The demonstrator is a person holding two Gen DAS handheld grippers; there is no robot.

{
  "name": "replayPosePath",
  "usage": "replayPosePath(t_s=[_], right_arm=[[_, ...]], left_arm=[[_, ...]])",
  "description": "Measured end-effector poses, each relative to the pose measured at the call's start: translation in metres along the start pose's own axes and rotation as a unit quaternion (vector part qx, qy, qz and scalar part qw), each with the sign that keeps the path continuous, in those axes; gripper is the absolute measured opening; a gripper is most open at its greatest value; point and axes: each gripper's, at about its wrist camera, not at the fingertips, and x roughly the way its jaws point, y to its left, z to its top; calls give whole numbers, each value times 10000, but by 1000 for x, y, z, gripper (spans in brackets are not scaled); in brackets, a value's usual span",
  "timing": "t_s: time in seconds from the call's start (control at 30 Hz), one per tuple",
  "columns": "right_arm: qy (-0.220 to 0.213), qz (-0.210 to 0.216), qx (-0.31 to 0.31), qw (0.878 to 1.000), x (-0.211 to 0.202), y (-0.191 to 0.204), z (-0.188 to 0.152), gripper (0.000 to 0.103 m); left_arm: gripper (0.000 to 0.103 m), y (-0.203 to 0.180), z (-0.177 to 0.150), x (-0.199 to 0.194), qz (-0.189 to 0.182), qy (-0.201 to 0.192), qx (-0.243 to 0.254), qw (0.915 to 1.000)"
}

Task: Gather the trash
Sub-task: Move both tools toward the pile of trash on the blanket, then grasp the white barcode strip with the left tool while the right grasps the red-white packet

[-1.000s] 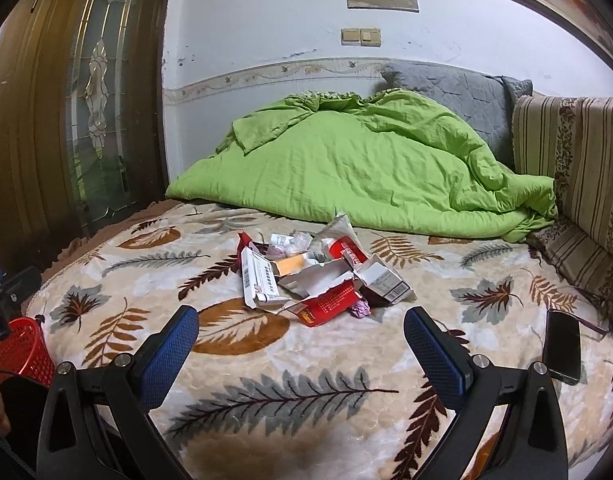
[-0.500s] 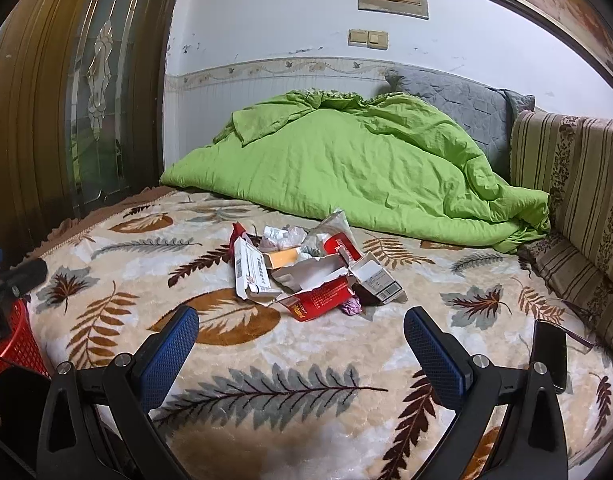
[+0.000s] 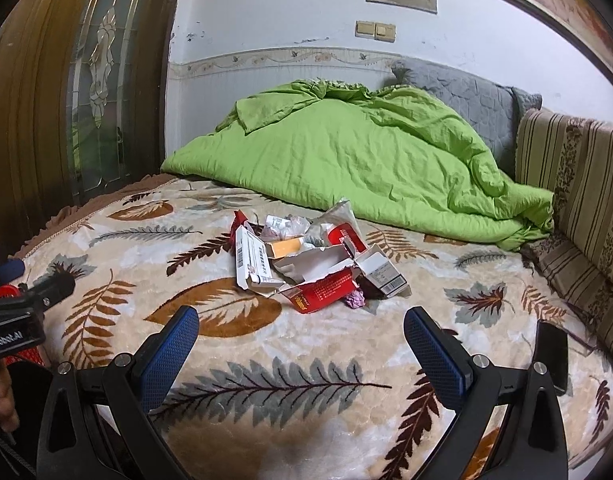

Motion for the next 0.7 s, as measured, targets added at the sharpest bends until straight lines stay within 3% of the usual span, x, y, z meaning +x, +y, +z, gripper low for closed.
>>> replayPosePath(t_s=[0.33,0.53,0.6,0.7], right_arm=[[335,217,642,9971,19,-22,1,102],[563,390,770,9947,43,-22,11,101],[729,445,944,9919,58,-25,16,101],[1105,600,1637,9785,87,-39,24,101]], left_arm=[[103,-1,0,18,-123,186,9,9998],[103,-6,10,40,-522,516,-100,9973],[103,-11,17,48,-560,576,-42,9968],[93,-16,25,56,-503,569,30,9971]])
